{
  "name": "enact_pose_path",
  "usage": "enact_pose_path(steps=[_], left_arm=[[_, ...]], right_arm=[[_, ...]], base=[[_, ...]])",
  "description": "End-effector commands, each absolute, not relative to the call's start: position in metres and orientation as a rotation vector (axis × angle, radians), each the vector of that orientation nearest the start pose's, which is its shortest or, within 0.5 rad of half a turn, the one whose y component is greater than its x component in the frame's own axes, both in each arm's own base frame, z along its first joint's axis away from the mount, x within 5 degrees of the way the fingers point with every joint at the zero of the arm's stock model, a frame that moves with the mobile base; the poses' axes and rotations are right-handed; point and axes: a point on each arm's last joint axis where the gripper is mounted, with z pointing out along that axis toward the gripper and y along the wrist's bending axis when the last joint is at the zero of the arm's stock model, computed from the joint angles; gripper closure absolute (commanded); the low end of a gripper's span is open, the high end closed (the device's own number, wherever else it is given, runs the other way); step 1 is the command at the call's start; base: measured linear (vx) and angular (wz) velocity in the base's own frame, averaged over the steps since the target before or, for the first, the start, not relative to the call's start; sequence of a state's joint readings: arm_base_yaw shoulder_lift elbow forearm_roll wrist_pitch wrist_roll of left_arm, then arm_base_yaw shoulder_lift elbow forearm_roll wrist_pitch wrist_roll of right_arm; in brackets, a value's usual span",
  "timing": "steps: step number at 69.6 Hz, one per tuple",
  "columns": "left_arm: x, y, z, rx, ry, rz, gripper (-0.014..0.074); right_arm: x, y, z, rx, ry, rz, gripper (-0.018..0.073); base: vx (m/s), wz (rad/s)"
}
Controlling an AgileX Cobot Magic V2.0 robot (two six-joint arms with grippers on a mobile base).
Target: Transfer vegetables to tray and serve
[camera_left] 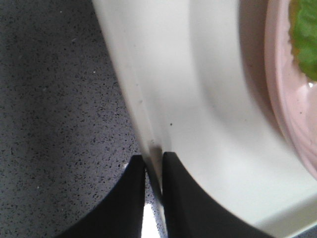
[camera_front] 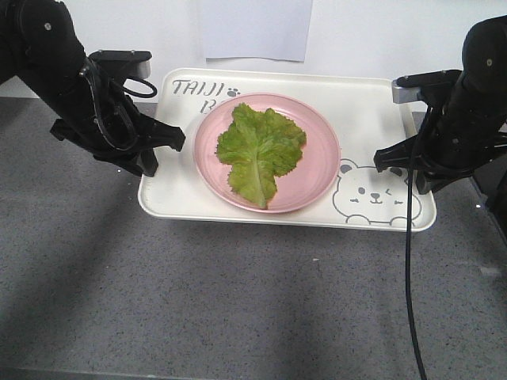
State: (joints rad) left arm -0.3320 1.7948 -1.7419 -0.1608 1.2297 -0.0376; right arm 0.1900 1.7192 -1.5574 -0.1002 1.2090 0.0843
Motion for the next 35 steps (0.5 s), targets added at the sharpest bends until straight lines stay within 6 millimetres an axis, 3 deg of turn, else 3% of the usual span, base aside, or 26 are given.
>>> enact_pose_path(steps=[1,35], left_arm=[[0.3454,-0.1552,0.3762,0.384,2.576,-0.548,0.0602],[0.3454,-0.1552,0.3762,0.384,2.576,-0.548,0.0602]], right_arm=[[0.3466,0.0719,0.3437,-0.217,2.69,0.064,0.0568],[0.3466,0.0719,0.3437,-0.217,2.69,0.064,0.0568]], base=[[0.03,0.0],[0.02,0.0]])
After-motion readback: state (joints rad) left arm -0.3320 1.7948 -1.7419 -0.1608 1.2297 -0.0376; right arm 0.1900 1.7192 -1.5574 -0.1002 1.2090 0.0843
